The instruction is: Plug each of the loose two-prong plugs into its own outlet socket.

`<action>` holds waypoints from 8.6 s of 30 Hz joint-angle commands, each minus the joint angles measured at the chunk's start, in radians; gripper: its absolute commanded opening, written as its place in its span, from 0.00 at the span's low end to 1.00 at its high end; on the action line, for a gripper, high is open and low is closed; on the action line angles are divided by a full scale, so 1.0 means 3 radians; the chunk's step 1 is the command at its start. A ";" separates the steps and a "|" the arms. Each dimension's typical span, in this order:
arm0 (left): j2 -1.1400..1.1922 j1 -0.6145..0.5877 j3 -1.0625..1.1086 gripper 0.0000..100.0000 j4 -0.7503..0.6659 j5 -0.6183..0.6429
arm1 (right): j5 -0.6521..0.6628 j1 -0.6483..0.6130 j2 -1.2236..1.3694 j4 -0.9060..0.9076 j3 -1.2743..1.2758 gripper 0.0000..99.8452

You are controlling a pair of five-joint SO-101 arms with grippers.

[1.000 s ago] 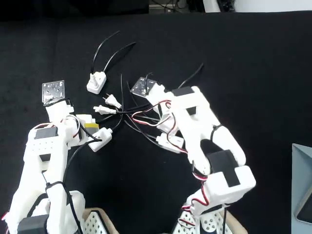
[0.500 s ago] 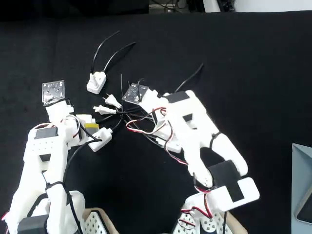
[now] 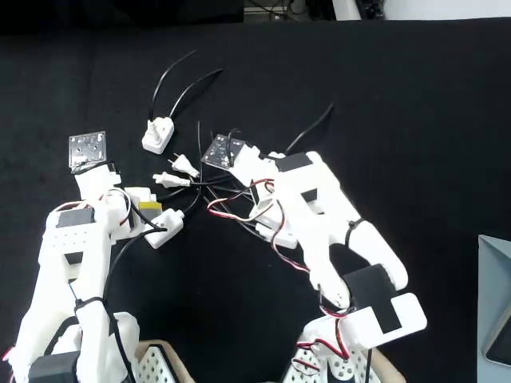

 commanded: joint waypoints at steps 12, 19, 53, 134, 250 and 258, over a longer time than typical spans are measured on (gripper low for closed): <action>-0.0046 -0.0008 -0.0013 0.35 -0.0051 0.0015 | 0.0036 0.0297 0.0279 -0.0020 -0.0018 0.13; -0.0046 -0.0008 -0.0008 0.35 -0.0051 0.0015 | 0.0036 0.0394 0.0637 0.0077 -0.0330 0.13; -0.0046 -0.0008 -0.0008 0.35 -0.0051 0.0010 | -0.0885 0.0527 -0.2524 0.1396 -0.0524 0.01; -0.2798 0.0611 0.0289 0.30 0.1084 -0.0368 | -0.2470 -0.0772 -0.5040 -0.0660 0.2667 0.01; -0.1135 0.0550 -0.0882 0.03 0.1284 -0.1718 | -0.2465 -0.0721 -0.4365 -0.0869 0.2672 0.01; -0.1166 0.0637 -0.0079 0.03 0.0588 -0.1938 | -0.2465 -0.0716 -0.4365 -0.0869 0.2672 0.01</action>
